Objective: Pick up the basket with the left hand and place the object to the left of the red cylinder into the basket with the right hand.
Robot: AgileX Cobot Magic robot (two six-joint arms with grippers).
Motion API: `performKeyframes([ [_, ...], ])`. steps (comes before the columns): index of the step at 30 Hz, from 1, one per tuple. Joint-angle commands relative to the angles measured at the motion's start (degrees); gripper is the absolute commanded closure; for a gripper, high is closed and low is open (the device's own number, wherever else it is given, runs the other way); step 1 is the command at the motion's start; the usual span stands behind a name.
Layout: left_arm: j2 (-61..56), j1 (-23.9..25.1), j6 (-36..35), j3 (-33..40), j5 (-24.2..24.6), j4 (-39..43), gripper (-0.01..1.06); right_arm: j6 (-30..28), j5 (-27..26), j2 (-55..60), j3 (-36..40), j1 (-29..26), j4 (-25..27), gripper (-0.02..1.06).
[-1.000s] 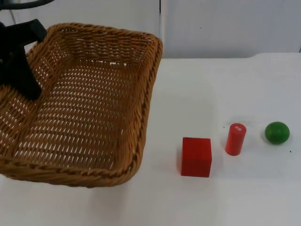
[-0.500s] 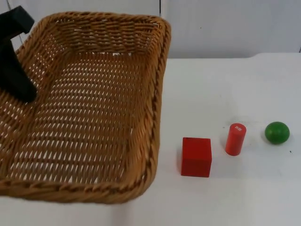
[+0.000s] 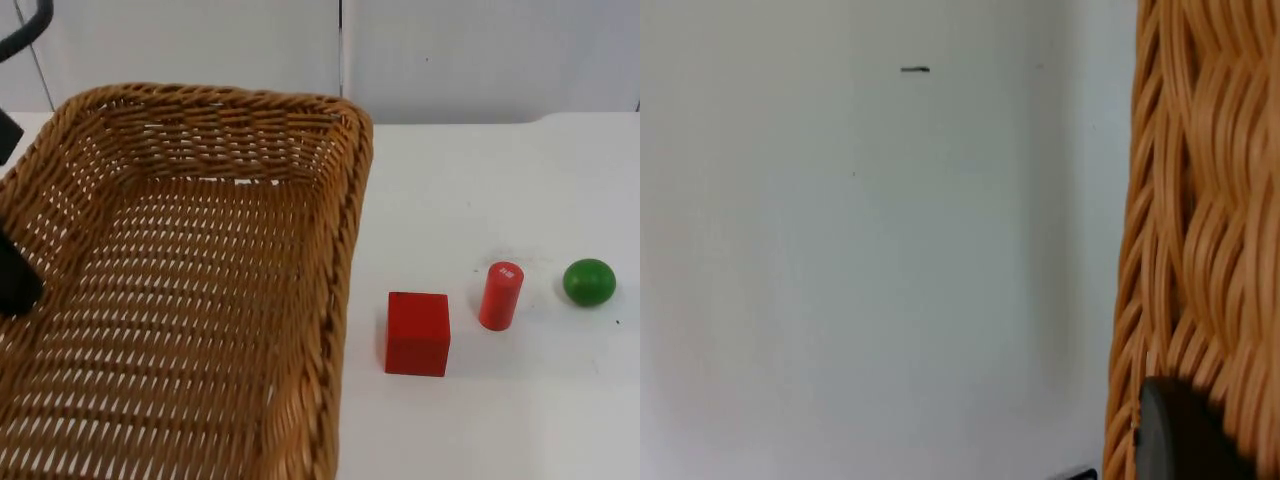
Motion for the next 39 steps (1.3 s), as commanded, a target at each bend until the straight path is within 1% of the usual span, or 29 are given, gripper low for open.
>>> performKeyframes([
  [1, -1.23, -0.22, 0.25, 0.13, 1.39, -1.77, 1.05, 0.18, -0.39, -0.12, 0.0, -0.29, -0.26, -0.01],
  [3, -2.16, -0.22, 0.25, 0.13, 2.65, -1.78, 1.05, 0.18, -0.39, -0.12, 0.0, -0.29, -0.12, -0.01],
  [7, -4.21, -0.22, -0.01, 0.13, 2.76, -1.88, 1.05, 0.18, -0.39, -0.12, 0.0, -0.29, -0.12, -0.01],
  [19, -5.17, -0.22, -0.58, 0.13, 2.37, -1.88, 1.05, 0.18, -0.39, -0.12, 0.0, -0.29, 0.6, -0.01],
  [33, -5.17, -0.22, -0.58, 0.13, 2.24, -1.77, 1.05, 0.18, -0.72, -0.12, -0.38, -0.29, 0.25, -0.01],
  [39, -5.17, -0.22, -1.04, 0.13, 1.05, -1.77, 1.05, -0.05, -2.61, 0.31, -1.74, -0.29, 0.12, -0.01],
])
